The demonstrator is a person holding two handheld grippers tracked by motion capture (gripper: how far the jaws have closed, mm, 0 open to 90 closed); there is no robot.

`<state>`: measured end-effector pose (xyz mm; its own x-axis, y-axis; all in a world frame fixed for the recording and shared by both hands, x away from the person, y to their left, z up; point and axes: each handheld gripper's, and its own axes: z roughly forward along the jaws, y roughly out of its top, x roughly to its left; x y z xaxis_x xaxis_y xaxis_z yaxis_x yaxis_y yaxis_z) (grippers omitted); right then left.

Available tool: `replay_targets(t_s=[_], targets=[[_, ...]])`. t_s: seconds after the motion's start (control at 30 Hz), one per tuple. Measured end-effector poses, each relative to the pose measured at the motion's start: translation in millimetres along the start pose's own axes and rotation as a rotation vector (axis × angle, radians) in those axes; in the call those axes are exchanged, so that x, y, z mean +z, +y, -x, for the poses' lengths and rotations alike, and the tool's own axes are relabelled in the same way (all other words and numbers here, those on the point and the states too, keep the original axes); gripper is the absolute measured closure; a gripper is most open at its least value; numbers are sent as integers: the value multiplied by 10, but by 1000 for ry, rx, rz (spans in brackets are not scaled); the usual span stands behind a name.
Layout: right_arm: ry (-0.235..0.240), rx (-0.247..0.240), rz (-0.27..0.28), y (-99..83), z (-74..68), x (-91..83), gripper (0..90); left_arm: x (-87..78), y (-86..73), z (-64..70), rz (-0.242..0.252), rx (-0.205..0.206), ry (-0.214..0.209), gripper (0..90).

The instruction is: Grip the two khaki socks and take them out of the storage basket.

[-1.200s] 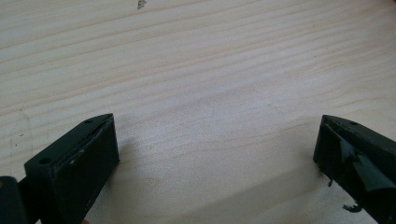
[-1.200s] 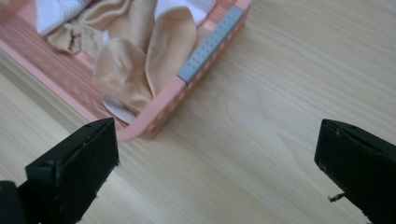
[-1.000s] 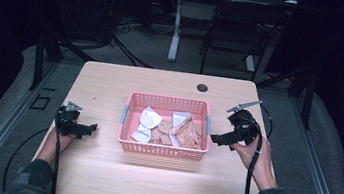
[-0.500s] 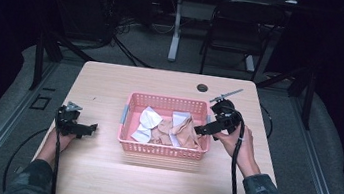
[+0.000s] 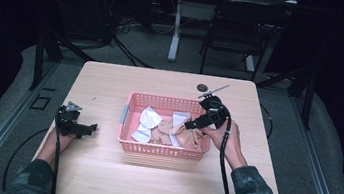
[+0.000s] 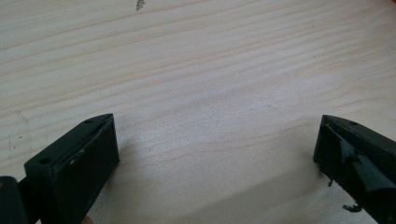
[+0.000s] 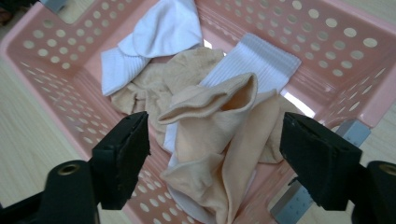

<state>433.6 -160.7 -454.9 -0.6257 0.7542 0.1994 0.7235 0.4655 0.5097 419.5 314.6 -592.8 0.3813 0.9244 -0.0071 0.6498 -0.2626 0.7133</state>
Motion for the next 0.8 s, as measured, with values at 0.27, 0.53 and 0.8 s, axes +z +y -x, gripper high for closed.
replay_targets(t_s=[0.27,0.53,0.8], targets=[[-3,22,-35,48,15,164,384,0,0,0,0,0,0,0],[3,57,-22,78,61,290,397,0,0,0,0,0,0,0],[-7,78,-22,73,75,347,578,0,0,0,0,0,0,0]])
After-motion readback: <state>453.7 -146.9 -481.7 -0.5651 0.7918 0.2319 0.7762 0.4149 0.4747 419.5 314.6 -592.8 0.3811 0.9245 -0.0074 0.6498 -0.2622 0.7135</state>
